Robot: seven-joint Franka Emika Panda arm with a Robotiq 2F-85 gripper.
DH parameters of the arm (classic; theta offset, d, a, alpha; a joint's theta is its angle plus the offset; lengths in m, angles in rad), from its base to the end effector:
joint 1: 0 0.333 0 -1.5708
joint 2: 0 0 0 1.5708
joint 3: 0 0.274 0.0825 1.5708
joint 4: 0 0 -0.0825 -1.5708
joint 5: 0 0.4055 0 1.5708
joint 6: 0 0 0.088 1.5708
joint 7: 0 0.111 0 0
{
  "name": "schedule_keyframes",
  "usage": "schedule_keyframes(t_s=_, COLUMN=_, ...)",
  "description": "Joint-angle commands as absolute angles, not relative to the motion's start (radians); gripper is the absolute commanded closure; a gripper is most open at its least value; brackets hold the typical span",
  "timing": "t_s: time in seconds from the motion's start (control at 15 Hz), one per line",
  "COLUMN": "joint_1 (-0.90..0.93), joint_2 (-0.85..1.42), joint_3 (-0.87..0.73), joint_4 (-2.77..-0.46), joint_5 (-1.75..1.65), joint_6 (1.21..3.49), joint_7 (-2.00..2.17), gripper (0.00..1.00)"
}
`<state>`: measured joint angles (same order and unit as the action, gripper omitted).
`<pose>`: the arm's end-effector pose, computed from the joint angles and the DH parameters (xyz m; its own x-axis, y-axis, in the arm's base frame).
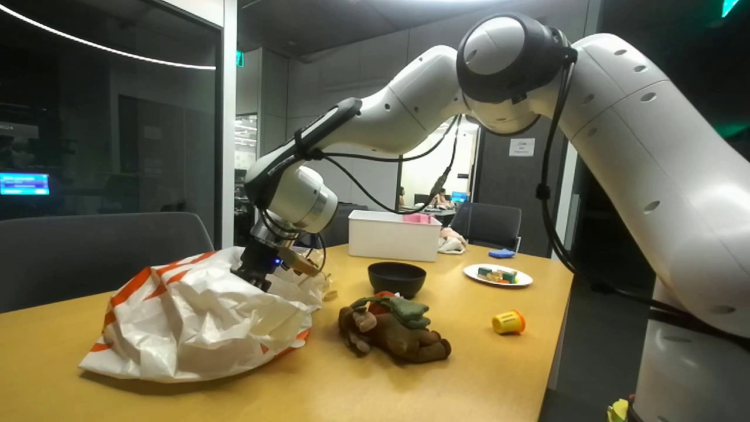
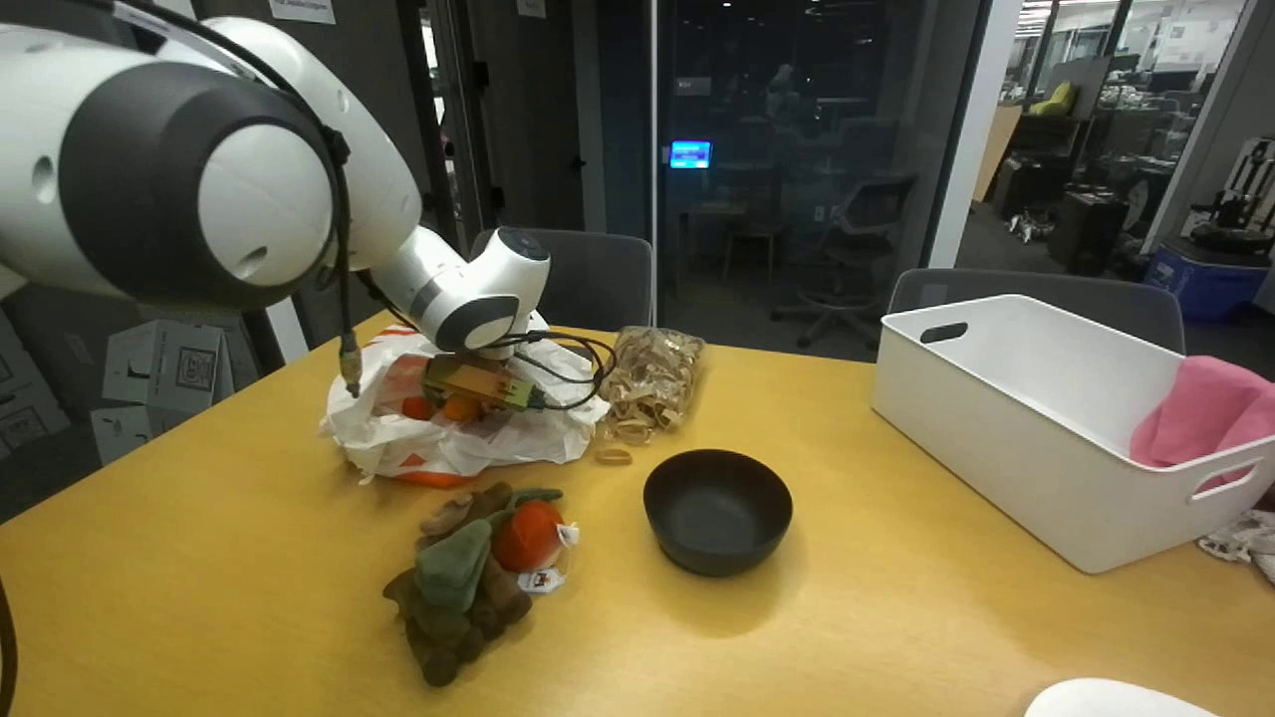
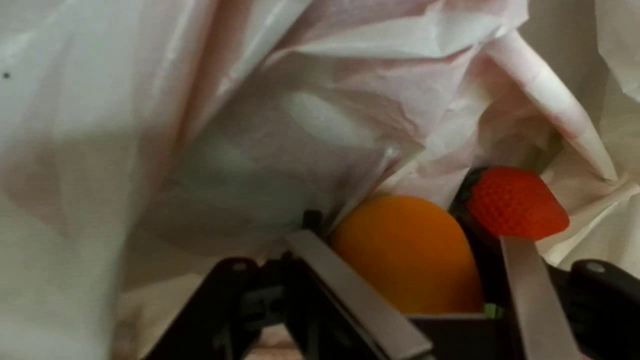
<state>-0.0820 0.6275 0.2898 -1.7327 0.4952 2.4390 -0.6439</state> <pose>0.6596 0.1300 0.1892 0.9018 0.3391 0.2679 0.4247 -0.8100 -0.4043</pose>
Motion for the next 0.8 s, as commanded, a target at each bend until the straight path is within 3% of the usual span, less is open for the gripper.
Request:
schedule_keyframes(t_s=0.0, joint_1=-0.097, joint_2=0.637, joint_3=0.32, joint_4=-1.703, joint_5=0.49, joint_6=2.419, joint_7=-0.662, gripper=0.63)
schedule_keyframes(t_s=0.73, joint_1=-0.06, joint_2=0.387, joint_3=0.256, joint_4=-1.844, joint_5=0.355, joint_6=2.241, joint_7=-0.482, gripper=0.63)
